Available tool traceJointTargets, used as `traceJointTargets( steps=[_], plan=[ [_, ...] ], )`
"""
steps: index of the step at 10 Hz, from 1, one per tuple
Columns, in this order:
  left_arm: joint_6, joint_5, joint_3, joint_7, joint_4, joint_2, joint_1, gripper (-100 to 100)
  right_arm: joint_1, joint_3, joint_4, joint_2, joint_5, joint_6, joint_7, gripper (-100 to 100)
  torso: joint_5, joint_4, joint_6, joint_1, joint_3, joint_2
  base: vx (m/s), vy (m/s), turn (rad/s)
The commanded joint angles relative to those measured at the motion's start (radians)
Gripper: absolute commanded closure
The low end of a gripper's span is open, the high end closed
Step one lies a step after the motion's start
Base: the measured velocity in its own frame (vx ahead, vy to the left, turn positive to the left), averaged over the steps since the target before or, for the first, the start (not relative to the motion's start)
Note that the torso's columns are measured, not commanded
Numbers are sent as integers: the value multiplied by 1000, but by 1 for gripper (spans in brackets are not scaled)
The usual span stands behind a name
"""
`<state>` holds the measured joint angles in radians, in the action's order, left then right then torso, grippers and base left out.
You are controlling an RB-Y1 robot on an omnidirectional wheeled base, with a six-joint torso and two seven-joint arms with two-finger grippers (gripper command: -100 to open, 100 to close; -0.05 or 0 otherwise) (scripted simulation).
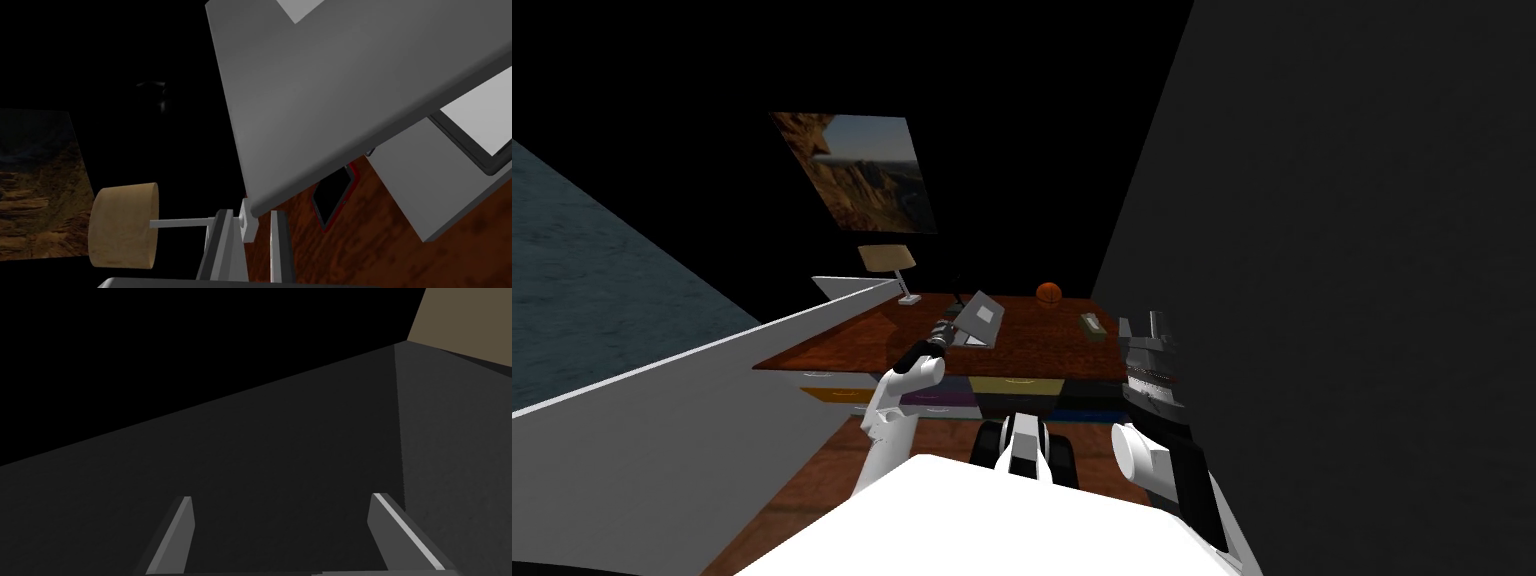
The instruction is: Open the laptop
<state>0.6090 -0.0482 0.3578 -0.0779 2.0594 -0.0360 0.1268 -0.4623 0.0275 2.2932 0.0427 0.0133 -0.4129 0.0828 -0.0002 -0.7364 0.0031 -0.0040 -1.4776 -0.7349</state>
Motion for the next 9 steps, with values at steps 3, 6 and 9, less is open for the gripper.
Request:
traceJointTargets(
  steps=[3, 6, 9],
  plan=[
    [-60, -93, -22, -82, -124, -5, -19, 100, 0, 0, 0, 0, 0, 0, 0, 0, 3, 1, 0, 3, 1, -2, -24, 90, 25],
    [-33, -119, -16, -109, -105, -3, -19, -100, 0, 0, 0, 0, 0, 0, 0, 0, 2, 2, 0, 1, 0, -1, -11, 64, 13],
    [11, -122, -8, -113, -52, -4, -11, -100, 0, 0, 0, 0, 0, 0, 0, 0, -1, -1, -3, 1, 1, -2, 22, -13, -14]
  ],
)
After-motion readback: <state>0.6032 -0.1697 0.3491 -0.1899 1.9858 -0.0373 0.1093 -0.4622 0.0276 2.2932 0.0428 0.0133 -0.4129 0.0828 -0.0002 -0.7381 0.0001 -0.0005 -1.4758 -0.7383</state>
